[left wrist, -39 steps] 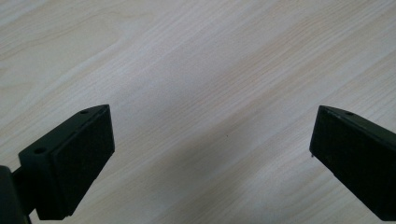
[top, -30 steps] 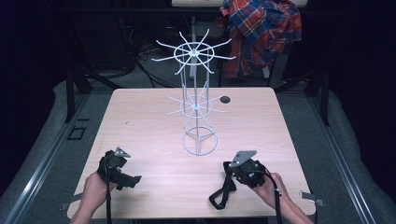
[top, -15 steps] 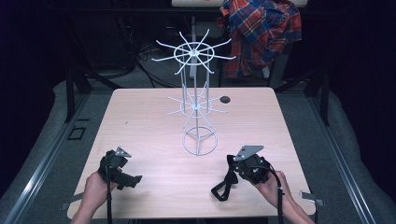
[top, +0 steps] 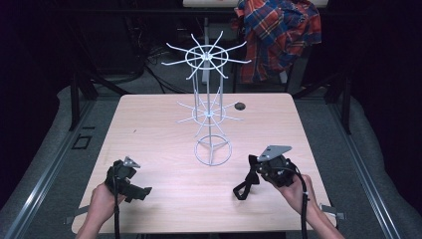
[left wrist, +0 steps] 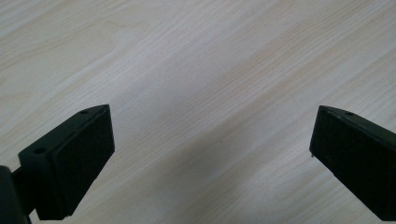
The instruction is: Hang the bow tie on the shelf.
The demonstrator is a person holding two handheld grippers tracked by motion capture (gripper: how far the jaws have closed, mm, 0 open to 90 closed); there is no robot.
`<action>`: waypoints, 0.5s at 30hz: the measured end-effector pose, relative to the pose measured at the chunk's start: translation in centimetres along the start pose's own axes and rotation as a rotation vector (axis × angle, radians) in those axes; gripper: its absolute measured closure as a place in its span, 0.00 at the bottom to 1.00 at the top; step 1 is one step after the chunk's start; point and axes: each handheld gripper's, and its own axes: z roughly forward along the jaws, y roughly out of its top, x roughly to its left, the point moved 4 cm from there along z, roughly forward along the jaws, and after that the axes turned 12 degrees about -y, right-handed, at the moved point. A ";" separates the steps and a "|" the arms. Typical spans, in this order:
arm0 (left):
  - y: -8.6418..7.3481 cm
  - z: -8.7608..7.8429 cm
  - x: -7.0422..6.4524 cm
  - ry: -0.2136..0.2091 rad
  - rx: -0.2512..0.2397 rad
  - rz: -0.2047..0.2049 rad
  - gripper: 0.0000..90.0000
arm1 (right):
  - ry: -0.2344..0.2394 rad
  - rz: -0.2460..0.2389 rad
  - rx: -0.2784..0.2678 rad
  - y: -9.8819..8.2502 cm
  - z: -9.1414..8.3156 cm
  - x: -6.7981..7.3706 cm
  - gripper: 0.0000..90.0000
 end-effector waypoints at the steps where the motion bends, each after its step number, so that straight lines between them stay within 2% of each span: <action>1: 0.0 0.0 0.0 0.000 -0.002 0.001 0.00 | -0.002 0.010 -0.003 0.1 0.0 -0.2 1.00; 15: 0.0 -0.1 0.1 -0.001 -0.005 -0.006 0.00 | -0.047 0.053 -0.028 1.7 -0.4 -2.4 1.00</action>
